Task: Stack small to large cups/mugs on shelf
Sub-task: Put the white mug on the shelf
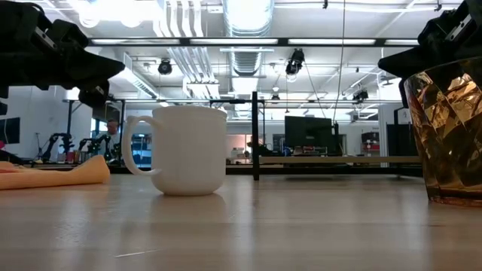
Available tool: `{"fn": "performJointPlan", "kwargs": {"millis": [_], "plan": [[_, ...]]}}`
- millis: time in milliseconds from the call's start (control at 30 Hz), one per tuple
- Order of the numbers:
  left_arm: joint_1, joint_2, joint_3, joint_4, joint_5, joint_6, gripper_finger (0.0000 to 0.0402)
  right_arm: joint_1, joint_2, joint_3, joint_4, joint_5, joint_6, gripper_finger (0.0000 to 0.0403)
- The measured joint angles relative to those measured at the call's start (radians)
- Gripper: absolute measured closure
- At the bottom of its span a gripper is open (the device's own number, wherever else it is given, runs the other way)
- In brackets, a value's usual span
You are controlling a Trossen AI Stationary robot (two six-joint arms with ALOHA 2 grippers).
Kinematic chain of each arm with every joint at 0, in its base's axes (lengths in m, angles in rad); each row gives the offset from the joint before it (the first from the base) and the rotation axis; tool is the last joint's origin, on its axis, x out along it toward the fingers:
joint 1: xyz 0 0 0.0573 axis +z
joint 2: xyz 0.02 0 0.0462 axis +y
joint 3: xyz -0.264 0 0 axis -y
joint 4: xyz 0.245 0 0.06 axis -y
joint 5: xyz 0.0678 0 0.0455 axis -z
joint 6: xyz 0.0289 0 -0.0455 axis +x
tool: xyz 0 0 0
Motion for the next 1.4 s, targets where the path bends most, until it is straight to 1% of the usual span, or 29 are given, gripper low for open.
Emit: {"fn": "performJointPlan", "kwargs": {"millis": [133, 233, 300, 400, 433, 500, 567, 633, 733, 867, 967, 1033, 1100, 1167, 1300, 1400], "plan": [[0.0, 0.0, 0.0, 0.055, -0.001, -0.032, 0.0402, 0.0, 0.0, 0.0, 0.0, 0.0, 0.0, 0.0394], [0.0, 0.0, 0.0, 0.127, -0.002, -0.154, 0.0402, 0.0, 0.0, 0.0, 0.001, 0.0, 0.002, 0.0394], [0.0, 0.0, 0.0, 0.144, -0.003, -0.25, 0.0402, 0.0, 0.0, 0.0, 0.0, 0.0, 0.056, 0.0394], [0.001, 0.005, 0.0, 0.17, -0.005, -0.268, 0.0402, -0.002, 0.002, 0.0, 0.005, 0.016, 0.128, 0.0394], [0.001, 0.009, 0.002, 0.166, -0.004, -0.283, 0.0402, -0.002, 0.004, 0.0, 0.023, 0.033, 0.188, 0.0394], [0.0, 0.018, 0.01, 0.134, 0.027, -0.324, 0.0402, -0.002, 0.005, 0.0, 0.07, 0.053, 0.331, 0.0394], [0.0, 0.042, 0.049, 0.063, 0.073, -0.316, 0.0402, 0.001, 0.007, 0.0, 0.102, 0.024, 0.407, 0.0394], [0.0, 0.068, 0.108, -0.034, 0.1, -0.272, 0.0402, 0.007, 0.009, 0.002, 0.134, -0.034, 0.426, 0.0394], [0.0, 0.134, 0.225, -0.179, 0.1, -0.202, 0.0402, 0.017, 0.029, 0.055, 0.131, -0.057, 0.413, 0.0394], [0.0, 0.252, 0.422, -0.336, 0.087, -0.061, 0.0402, 0.025, 0.108, 0.205, 0.052, -0.06, 0.292, 0.0394], [0.0, 0.359, 0.567, -0.384, 0.062, -0.004, 0.0402, 0.027, 0.205, 0.37, -0.061, -0.06, 0.231, 0.0394], [0.0, 0.428, 0.659, -0.39, 0.061, 0.016, 0.0402, 0.028, 0.286, 0.495, -0.168, -0.063, 0.201, 0.0394], [0.0, 0.499, 0.751, -0.421, 0.059, 0.027, 0.0402, 0.028, 0.379, 0.631, -0.282, -0.088, 0.165, 0.0394], [0.0, 0.568, 0.837, -0.508, 0.058, 0.028, 0.0402, 0.028, 0.479, 0.769, -0.387, -0.113, 0.126, 0.0394], [-0.002, 0.713, 0.981, -0.702, 0.051, 0.066, 0.0402, 0.027, 0.672, 1.025, -0.574, -0.119, 0.086, 0.0394], [-0.008, 0.796, 1.048, -0.742, 0.051, 0.126, 0.0402, 0.027, 0.788, 1.178, -0.63, -0.116, 0.06, 0.0394]]}}
